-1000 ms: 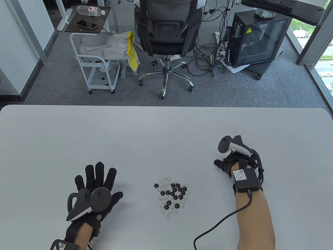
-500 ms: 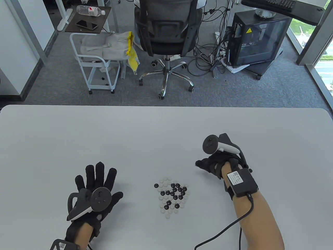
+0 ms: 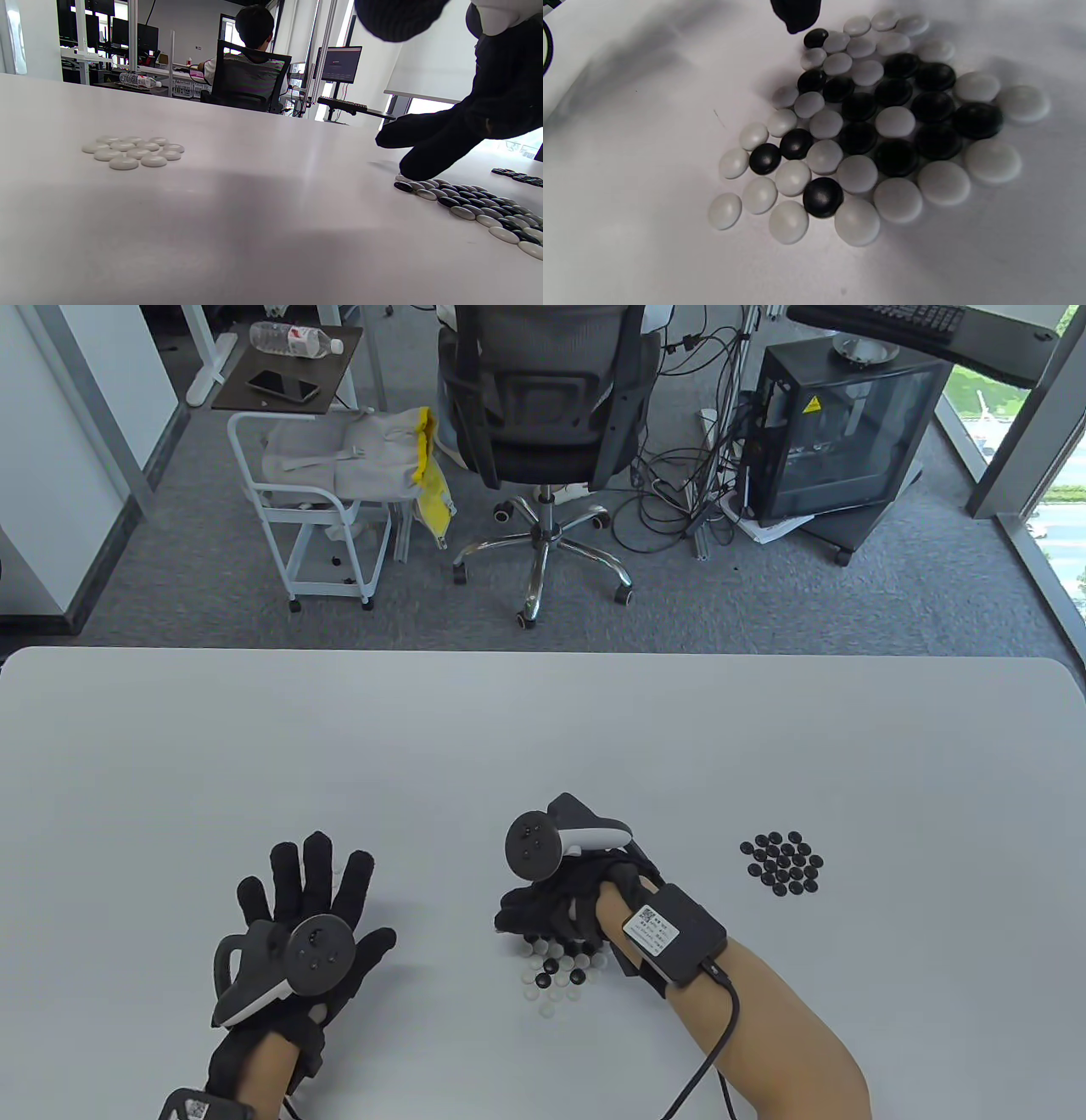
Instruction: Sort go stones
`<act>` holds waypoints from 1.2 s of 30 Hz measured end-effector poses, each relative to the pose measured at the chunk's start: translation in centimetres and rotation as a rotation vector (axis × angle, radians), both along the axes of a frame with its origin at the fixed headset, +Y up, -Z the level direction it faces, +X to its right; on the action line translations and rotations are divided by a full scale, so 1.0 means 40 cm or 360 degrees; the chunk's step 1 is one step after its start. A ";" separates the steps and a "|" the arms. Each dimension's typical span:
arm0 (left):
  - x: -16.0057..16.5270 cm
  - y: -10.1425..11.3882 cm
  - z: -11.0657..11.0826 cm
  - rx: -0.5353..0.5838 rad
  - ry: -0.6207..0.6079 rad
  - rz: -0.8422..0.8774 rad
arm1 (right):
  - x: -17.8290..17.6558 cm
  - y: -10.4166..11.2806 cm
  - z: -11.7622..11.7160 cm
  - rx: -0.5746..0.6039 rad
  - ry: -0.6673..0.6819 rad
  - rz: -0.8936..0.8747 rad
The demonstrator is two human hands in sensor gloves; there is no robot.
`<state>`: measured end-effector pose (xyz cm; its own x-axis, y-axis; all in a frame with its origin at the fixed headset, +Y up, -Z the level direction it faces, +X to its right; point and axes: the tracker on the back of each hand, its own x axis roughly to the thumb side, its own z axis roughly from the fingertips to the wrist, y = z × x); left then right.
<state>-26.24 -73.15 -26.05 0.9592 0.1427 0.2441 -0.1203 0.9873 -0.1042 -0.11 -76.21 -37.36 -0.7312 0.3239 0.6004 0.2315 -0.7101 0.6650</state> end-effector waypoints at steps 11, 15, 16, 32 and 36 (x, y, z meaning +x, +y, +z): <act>0.001 -0.003 0.000 -0.0025 -0.0003 -0.0017 | 0.014 -0.016 -0.098 0.0086 -0.0310 0.0001; 0.003 -0.004 0.000 -0.0025 -0.0009 -0.0028 | 0.104 -0.009 -0.140 0.0083 -0.0530 0.0022; 0.004 -0.004 0.000 -0.0024 -0.0012 -0.0030 | 0.137 -0.005 -0.148 0.0080 -0.0588 0.0030; 0.014 -0.008 -0.003 -0.0044 -0.0019 -0.0063 | 0.477 0.031 -0.124 0.0099 -0.0958 0.0323; 0.016 -0.008 -0.003 -0.0050 -0.0017 -0.0066 | 0.513 0.032 -0.121 0.0109 -0.1019 0.0357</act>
